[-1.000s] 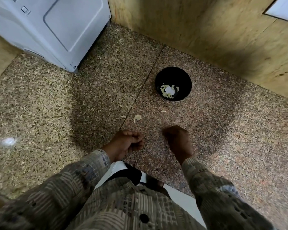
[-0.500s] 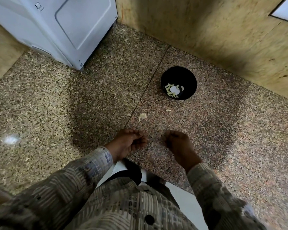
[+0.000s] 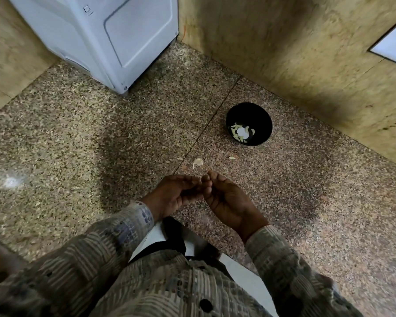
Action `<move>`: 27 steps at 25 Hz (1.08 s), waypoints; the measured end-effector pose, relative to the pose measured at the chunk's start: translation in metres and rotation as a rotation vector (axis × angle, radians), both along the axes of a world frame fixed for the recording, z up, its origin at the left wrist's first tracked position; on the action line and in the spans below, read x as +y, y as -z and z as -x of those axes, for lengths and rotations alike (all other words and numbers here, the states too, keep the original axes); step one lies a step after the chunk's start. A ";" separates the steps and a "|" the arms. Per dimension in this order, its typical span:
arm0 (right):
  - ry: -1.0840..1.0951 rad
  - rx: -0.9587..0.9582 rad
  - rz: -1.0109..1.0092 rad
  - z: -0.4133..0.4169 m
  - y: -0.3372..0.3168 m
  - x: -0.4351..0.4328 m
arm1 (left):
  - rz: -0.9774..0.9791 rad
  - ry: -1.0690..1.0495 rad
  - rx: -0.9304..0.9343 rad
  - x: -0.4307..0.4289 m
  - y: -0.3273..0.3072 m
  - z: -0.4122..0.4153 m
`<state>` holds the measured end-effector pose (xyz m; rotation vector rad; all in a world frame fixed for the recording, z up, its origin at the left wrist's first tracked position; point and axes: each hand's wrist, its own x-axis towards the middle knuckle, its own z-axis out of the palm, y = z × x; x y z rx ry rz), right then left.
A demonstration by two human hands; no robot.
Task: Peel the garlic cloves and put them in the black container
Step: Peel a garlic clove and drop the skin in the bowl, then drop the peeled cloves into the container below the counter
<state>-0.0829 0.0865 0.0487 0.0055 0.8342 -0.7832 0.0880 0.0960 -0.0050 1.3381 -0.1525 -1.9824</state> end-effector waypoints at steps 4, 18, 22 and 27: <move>-0.111 -0.170 0.040 0.008 -0.014 0.007 | 0.039 -0.105 -0.038 0.019 -0.006 -0.003; -0.643 -0.314 0.027 0.003 -0.043 0.106 | 0.090 -0.833 -0.026 0.217 -0.078 0.021; -0.834 -0.292 0.104 -0.025 -0.051 0.159 | 0.145 -1.043 -0.019 0.301 -0.089 0.019; -1.114 -0.282 0.117 -0.077 -0.056 0.245 | 0.192 -1.299 -0.054 0.416 -0.097 0.010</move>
